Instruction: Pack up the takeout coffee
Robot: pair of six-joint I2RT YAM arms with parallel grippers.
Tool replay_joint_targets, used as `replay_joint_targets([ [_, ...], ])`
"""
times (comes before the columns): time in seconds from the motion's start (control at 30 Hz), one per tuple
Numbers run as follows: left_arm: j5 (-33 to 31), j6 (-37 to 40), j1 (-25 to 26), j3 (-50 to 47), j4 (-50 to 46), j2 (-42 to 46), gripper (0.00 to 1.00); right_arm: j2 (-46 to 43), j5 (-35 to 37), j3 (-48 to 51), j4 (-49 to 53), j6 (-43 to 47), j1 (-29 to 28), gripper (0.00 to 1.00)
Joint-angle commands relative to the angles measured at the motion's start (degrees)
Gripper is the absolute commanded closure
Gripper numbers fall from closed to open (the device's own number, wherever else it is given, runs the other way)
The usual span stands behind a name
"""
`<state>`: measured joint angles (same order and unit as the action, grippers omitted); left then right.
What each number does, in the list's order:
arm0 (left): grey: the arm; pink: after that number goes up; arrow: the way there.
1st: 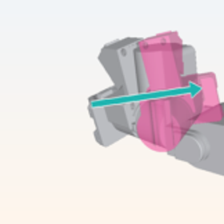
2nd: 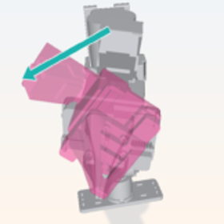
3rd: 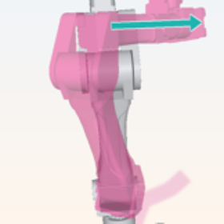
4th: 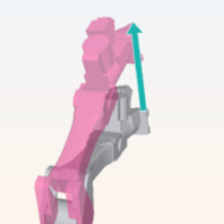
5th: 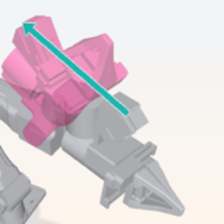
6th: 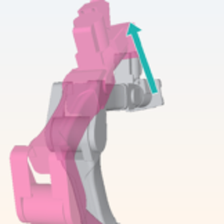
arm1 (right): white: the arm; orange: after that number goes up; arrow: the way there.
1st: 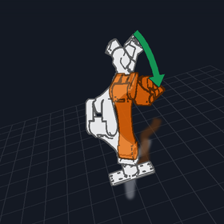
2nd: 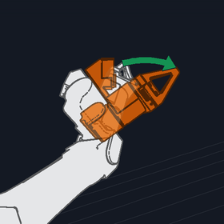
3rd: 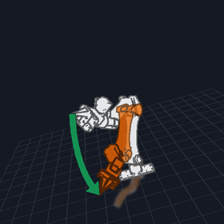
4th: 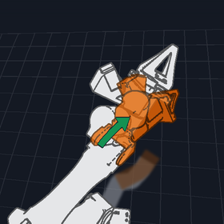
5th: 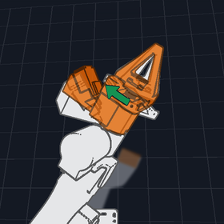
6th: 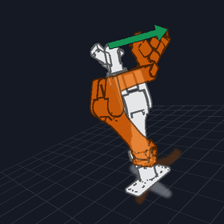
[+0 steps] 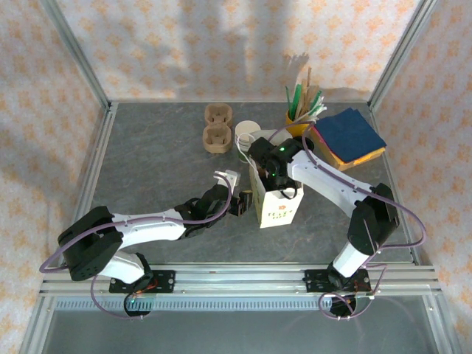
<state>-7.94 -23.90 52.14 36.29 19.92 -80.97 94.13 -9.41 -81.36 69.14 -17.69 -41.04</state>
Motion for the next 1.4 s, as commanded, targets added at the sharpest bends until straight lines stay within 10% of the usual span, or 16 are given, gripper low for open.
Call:
replay_joint_targets([
  [0.0,-1.4,-0.1,0.5,-0.3,-0.5,1.2,0.31,-0.3,-1.1,1.6,0.0,0.6,0.3,0.64],
  [1.37,-1.9,0.3,0.5,0.2,-1.2,1.3,0.31,1.7,-2.8,4.0,-2.2,1.6,0.3,0.64],
])
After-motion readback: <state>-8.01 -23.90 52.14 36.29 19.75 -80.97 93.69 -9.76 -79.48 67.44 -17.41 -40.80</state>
